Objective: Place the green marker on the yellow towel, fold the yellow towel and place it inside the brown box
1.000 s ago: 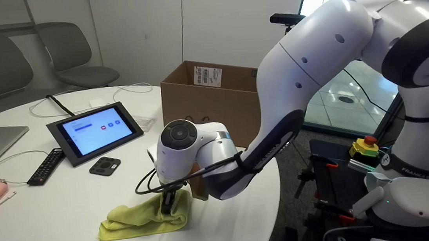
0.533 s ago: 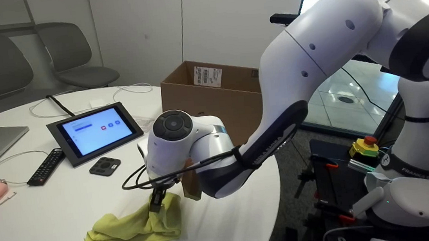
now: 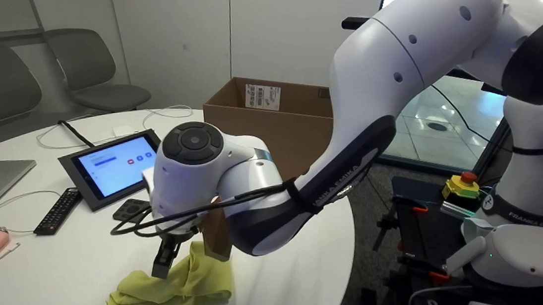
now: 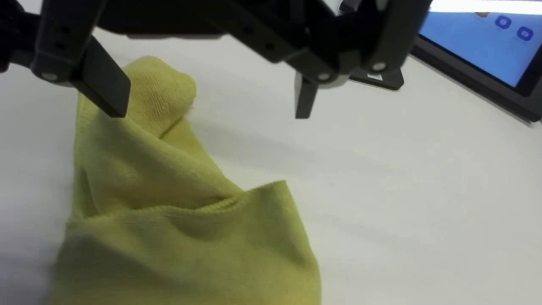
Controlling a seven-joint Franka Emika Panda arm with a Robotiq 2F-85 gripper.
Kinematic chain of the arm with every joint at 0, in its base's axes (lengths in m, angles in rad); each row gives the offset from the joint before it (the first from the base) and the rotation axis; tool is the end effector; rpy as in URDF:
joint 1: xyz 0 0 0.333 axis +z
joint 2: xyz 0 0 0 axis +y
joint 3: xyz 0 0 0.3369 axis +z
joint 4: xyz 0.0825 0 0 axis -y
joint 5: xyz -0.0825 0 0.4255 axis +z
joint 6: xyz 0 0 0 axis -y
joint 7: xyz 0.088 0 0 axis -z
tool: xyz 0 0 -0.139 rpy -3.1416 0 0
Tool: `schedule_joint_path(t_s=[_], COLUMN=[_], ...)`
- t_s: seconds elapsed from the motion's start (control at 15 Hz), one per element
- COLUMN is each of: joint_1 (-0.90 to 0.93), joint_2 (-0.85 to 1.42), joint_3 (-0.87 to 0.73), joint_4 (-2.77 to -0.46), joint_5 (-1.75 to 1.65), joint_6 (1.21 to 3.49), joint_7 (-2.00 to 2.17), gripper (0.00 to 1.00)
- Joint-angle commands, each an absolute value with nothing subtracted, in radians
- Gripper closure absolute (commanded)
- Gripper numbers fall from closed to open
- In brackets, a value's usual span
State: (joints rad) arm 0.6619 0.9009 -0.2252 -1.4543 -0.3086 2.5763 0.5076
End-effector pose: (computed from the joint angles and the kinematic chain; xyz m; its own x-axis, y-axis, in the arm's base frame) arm 0.7064 0.3638 0.1321 0.8982 0.3009 0.3206 0.2230 -0.9401 0.2577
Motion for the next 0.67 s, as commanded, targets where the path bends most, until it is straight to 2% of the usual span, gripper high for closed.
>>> schedule_joint_path(t_s=[0.0,0.6], joint_1=[0.654,0.703], joint_2=[1.008,1.209], joint_3=[-0.179,-0.088], joint_4=[-1.222,-0.842], joint_5=[-0.268,-0.256], joint_6=[2.448,2.205], joint_7=[0.534,0.535], gripper=[0.00,0.00])
